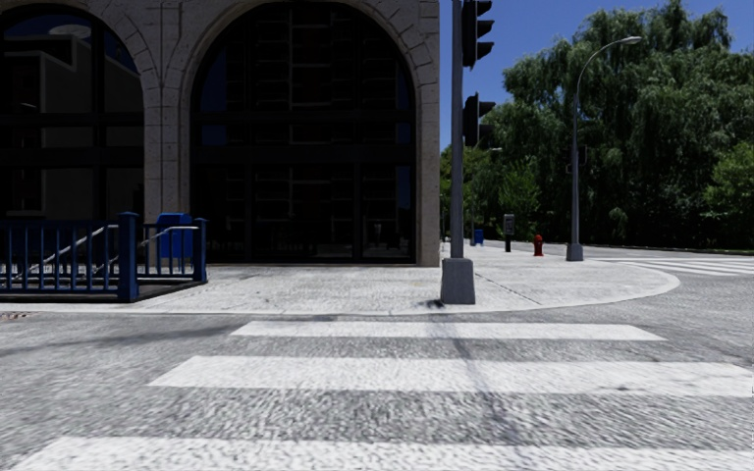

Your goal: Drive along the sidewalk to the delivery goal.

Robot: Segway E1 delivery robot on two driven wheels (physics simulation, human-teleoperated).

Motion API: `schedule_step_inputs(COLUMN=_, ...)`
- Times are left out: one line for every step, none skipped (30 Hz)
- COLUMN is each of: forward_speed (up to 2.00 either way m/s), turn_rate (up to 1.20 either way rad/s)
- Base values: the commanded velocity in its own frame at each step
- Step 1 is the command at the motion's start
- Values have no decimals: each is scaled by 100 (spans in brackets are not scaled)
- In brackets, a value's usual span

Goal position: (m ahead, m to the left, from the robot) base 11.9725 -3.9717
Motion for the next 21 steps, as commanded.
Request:
schedule_step_inputs(forward_speed=200, turn_rate=0)
schedule_step_inputs(forward_speed=200, turn_rate=0)
schedule_step_inputs(forward_speed=200, turn_rate=0)
schedule_step_inputs(forward_speed=200, turn_rate=0)
schedule_step_inputs(forward_speed=200, turn_rate=0)
schedule_step_inputs(forward_speed=200, turn_rate=0)
schedule_step_inputs(forward_speed=200, turn_rate=0)
schedule_step_inputs(forward_speed=200, turn_rate=0)
schedule_step_inputs(forward_speed=200, turn_rate=0)
schedule_step_inputs(forward_speed=200, turn_rate=0)
schedule_step_inputs(forward_speed=200, turn_rate=0)
schedule_step_inputs(forward_speed=200, turn_rate=0)
schedule_step_inputs(forward_speed=200, turn_rate=0)
schedule_step_inputs(forward_speed=200, turn_rate=0)
schedule_step_inputs(forward_speed=200, turn_rate=0)
schedule_step_inputs(forward_speed=200, turn_rate=0)
schedule_step_inputs(forward_speed=200, turn_rate=0)
schedule_step_inputs(forward_speed=200, turn_rate=0)
schedule_step_inputs(forward_speed=200, turn_rate=0)
schedule_step_inputs(forward_speed=200, turn_rate=0)
schedule_step_inputs(forward_speed=200, turn_rate=0)
